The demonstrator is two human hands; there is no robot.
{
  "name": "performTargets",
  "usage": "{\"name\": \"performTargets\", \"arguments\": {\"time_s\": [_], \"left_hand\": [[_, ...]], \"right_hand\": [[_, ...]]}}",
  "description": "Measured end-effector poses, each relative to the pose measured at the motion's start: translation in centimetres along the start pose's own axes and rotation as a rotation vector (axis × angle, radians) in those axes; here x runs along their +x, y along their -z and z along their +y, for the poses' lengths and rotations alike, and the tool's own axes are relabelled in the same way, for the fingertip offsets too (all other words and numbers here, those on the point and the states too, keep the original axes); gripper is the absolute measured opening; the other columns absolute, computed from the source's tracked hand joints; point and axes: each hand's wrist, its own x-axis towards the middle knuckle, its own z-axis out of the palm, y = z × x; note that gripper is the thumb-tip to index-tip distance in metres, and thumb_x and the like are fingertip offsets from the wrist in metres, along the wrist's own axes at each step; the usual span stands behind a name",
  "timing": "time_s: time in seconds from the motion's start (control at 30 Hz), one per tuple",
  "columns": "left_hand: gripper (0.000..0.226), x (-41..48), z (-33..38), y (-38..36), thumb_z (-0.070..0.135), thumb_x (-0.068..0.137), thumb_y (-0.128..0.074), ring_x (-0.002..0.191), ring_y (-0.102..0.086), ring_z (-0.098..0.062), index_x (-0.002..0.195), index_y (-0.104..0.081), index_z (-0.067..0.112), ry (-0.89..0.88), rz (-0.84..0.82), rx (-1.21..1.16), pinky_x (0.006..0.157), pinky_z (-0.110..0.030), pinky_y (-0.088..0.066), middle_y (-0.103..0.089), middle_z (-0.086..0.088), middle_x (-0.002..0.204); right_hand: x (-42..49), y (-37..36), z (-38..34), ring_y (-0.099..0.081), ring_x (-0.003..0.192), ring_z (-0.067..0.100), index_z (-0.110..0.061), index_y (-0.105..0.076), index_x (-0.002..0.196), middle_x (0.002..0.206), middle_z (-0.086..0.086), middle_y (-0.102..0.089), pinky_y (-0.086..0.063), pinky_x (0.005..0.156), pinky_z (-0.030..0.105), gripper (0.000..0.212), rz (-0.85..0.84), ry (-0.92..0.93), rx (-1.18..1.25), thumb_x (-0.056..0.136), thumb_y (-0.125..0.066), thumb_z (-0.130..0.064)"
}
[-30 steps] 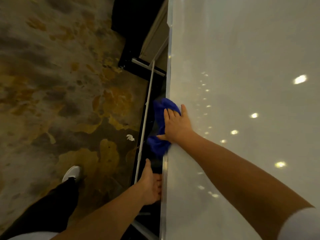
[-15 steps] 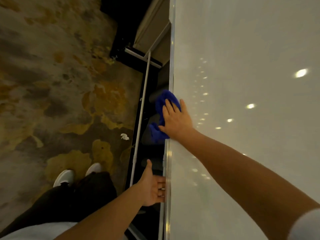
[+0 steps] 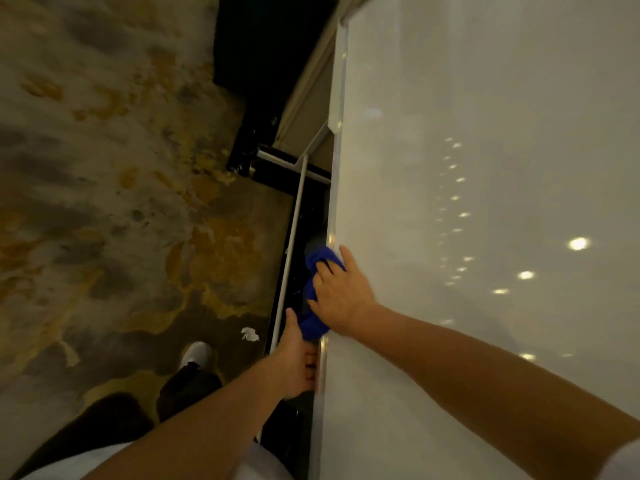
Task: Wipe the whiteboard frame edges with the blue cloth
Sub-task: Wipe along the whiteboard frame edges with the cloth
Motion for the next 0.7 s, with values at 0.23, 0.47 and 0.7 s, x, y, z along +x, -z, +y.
{"name": "performTargets", "arguments": {"time_s": [0.23,0.47,0.7], "left_hand": [[0.112,0.9,5.7,-1.7,0.09,0.072,-0.019,0.107,-0.059,-0.038,0.126,-0.054,-0.002,-0.007,0.028,0.004,0.089,-0.047,-0.048,-0.063,-0.023,0.119],[0.111,2.1,11.4,-4.7,0.091,0.069,-0.019,0.101,-0.061,-0.035,0.109,-0.063,-0.002,0.106,0.046,0.114,0.086,-0.045,-0.052,-0.067,-0.02,0.108],[0.115,3.6,18.8,-5.8,0.091,0.068,-0.013,0.103,-0.061,-0.036,0.109,-0.064,-0.005,0.235,0.041,0.177,0.091,-0.046,-0.05,-0.067,-0.021,0.112]], "right_hand": [[6.7,3.3,7.1,-0.01,0.149,0.03,-0.018,-0.033,0.148,0.161,0.013,-0.021,0.008,0.117,0.059,0.058,0.038,-0.15,0.065,0.099,-0.032,-0.048],[9.0,4.0,10.9,-0.005,0.15,0.032,-0.021,-0.038,0.145,0.161,0.017,-0.02,0.008,0.116,0.061,0.053,-0.002,-0.118,0.037,0.1,-0.033,-0.049],[13.4,5.1,13.1,0.009,0.149,0.037,-0.017,-0.02,0.153,0.162,0.022,-0.004,0.013,0.115,0.06,0.064,-0.081,-0.15,0.07,0.099,-0.033,-0.05]]}}
